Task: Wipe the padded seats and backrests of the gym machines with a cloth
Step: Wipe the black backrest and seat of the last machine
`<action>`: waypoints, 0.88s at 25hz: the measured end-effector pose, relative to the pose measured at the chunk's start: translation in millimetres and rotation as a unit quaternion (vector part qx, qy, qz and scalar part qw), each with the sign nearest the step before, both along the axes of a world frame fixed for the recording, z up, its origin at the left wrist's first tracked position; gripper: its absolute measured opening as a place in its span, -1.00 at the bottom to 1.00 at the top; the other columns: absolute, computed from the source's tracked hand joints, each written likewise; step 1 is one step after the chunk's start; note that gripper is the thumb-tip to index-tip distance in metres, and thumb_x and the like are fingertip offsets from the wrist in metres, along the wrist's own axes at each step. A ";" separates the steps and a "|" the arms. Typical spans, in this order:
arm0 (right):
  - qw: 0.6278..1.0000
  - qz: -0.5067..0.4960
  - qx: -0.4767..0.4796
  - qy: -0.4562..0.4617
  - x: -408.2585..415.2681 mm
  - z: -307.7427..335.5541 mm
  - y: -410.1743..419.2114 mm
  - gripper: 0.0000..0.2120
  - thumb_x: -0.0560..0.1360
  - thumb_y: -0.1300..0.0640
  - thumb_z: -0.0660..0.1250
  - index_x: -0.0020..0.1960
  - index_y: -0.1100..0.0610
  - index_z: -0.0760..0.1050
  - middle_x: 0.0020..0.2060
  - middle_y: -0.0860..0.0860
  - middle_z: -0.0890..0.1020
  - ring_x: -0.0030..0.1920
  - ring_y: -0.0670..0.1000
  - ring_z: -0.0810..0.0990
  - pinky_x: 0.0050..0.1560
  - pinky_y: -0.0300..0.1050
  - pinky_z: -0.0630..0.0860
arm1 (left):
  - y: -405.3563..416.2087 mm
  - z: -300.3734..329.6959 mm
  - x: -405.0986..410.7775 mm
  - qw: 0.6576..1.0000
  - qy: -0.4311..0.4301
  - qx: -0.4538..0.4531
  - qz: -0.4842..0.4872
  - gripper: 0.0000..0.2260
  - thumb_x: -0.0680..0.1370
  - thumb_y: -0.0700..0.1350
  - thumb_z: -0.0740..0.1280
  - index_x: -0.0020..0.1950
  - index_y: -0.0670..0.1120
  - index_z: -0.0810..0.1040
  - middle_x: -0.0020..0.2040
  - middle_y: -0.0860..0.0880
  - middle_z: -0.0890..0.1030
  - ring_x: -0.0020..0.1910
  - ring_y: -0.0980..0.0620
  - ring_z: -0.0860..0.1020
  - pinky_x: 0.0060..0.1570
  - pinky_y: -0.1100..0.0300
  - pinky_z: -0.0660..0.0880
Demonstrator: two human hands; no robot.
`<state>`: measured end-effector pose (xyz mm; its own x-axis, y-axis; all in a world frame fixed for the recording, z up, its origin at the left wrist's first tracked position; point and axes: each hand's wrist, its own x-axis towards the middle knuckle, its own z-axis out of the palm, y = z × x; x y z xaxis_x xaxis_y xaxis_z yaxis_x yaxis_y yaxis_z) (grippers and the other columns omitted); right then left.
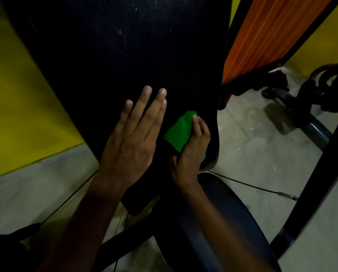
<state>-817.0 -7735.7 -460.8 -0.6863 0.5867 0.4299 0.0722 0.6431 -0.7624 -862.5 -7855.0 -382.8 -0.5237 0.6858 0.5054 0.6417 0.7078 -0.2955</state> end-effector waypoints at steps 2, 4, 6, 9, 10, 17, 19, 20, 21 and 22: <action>0.999 -0.014 -0.013 0.033 -6.9 0.7 -3.5 -0.28 0.35 0.10 0.29 0.45 0.16 0.11 0.37 0.12 0.22 0.36 0.08 0.26 0.35 -0.03 0.26 | -1.6 -11.7 2.7 1.000 -0.001 -0.024 -0.002 -0.46 0.58 -0.27 0.13 0.54 -0.24 0.06 0.56 -0.13 0.04 0.53 -0.15 -0.02 0.48 -0.04 -0.18; 0.997 -0.028 -0.048 0.046 -3.8 -14.4 -4.9 -0.29 0.36 0.17 0.30 0.45 0.20 0.12 0.36 0.13 0.23 0.38 0.03 0.25 0.38 -0.10 0.22 | -3.8 -17.6 2.8 1.000 0.002 -0.026 -0.001 -0.47 0.59 -0.28 0.10 0.55 -0.23 0.03 0.57 -0.12 0.02 0.54 -0.14 -0.04 0.47 -0.03 -0.20; 0.984 -0.076 -0.157 0.021 2.7 -24.3 -7.7 -0.27 0.36 0.29 0.29 0.47 0.22 0.11 0.36 0.13 0.22 0.39 0.01 0.24 0.43 -0.09 0.21 | -3.7 -20.0 3.4 1.000 0.009 -0.016 0.005 -0.48 0.59 -0.28 0.08 0.55 -0.23 0.03 0.57 -0.11 0.01 0.54 -0.14 -0.04 0.47 -0.03 -0.24; 0.941 -0.172 -0.290 -0.029 -1.0 -14.9 -13.7 -0.29 0.40 0.42 0.29 0.48 0.24 0.09 0.34 0.15 0.22 0.38 0.08 0.26 0.46 -0.08 0.18 | -1.3 -20.3 3.6 1.000 0.009 -0.005 0.005 -0.48 0.59 -0.28 0.07 0.55 -0.23 0.03 0.57 -0.11 0.01 0.53 -0.13 -0.06 0.46 -0.03 -0.28; 0.940 -0.176 -0.291 -0.023 -3.6 -12.9 -14.9 -0.31 0.41 0.42 0.28 0.47 0.24 0.10 0.33 0.14 0.22 0.37 0.08 0.26 0.45 -0.10 0.18 | -0.3 -21.2 2.9 1.000 0.008 -0.004 0.005 -0.48 0.59 -0.28 0.07 0.55 -0.23 0.03 0.57 -0.11 0.01 0.53 -0.13 -0.06 0.45 -0.03 -0.29; 0.887 -0.255 -0.379 -0.072 5.0 -46.7 -18.2 -0.35 0.47 0.37 0.29 0.47 0.27 0.07 0.31 0.18 0.22 0.36 0.18 0.26 0.34 -0.21 0.16 | 3.9 -33.4 3.0 1.000 0.022 -0.004 0.012 -0.47 0.57 -0.32 0.02 0.55 -0.22 0.03 0.56 -0.09 0.02 0.53 -0.10 -0.08 0.43 -0.04 -0.36; 0.868 -0.270 -0.407 -0.084 1.1 -50.1 -15.6 -0.39 0.50 0.29 0.28 0.46 0.26 0.07 0.30 0.20 0.24 0.29 0.16 0.30 0.24 -0.22 0.21 | 3.8 -34.3 2.1 1.000 0.015 -0.002 0.006 -0.49 0.58 -0.32 0.00 0.55 -0.22 0.04 0.56 -0.09 0.03 0.52 -0.09 -0.08 0.43 -0.03 -0.36; 0.874 -0.261 -0.403 -0.078 1.0 -50.7 -16.2 -0.41 0.52 0.27 0.28 0.46 0.24 0.08 0.29 0.19 0.24 0.26 0.11 0.31 0.19 -0.26 0.21 | 4.5 -35.2 2.2 1.000 0.013 0.000 0.008 -0.50 0.59 -0.32 -0.02 0.55 -0.22 0.04 0.56 -0.09 0.04 0.52 -0.09 -0.08 0.43 -0.03 -0.35; 0.874 -0.248 -0.409 -0.080 2.1 -51.7 -19.0 -0.42 0.52 0.25 0.27 0.45 0.24 0.09 0.29 0.17 0.25 0.25 0.09 0.32 0.16 -0.29 0.21 | 5.6 -35.9 2.4 1.000 0.017 0.000 0.011 -0.50 0.59 -0.31 -0.04 0.55 -0.22 0.03 0.56 -0.09 0.04 0.52 -0.09 -0.08 0.43 -0.03 -0.35; 0.877 -0.245 -0.405 -0.077 3.8 -63.7 -20.3 -0.43 0.53 0.23 0.26 0.45 0.24 0.09 0.31 0.17 0.25 0.28 0.11 0.31 0.18 -0.29 0.22 | 6.7 -36.8 2.5 1.000 0.020 -0.004 0.013 -0.50 0.59 -0.31 -0.05 0.55 -0.22 0.03 0.56 -0.10 0.03 0.52 -0.09 -0.08 0.43 -0.04 -0.36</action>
<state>-813.2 -7756.0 -524.5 -0.2789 0.8977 -0.3410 0.3313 -0.2434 -0.9116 -860.0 -7848.3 -419.6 -0.5211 0.6755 0.5217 0.6099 0.7223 -0.3262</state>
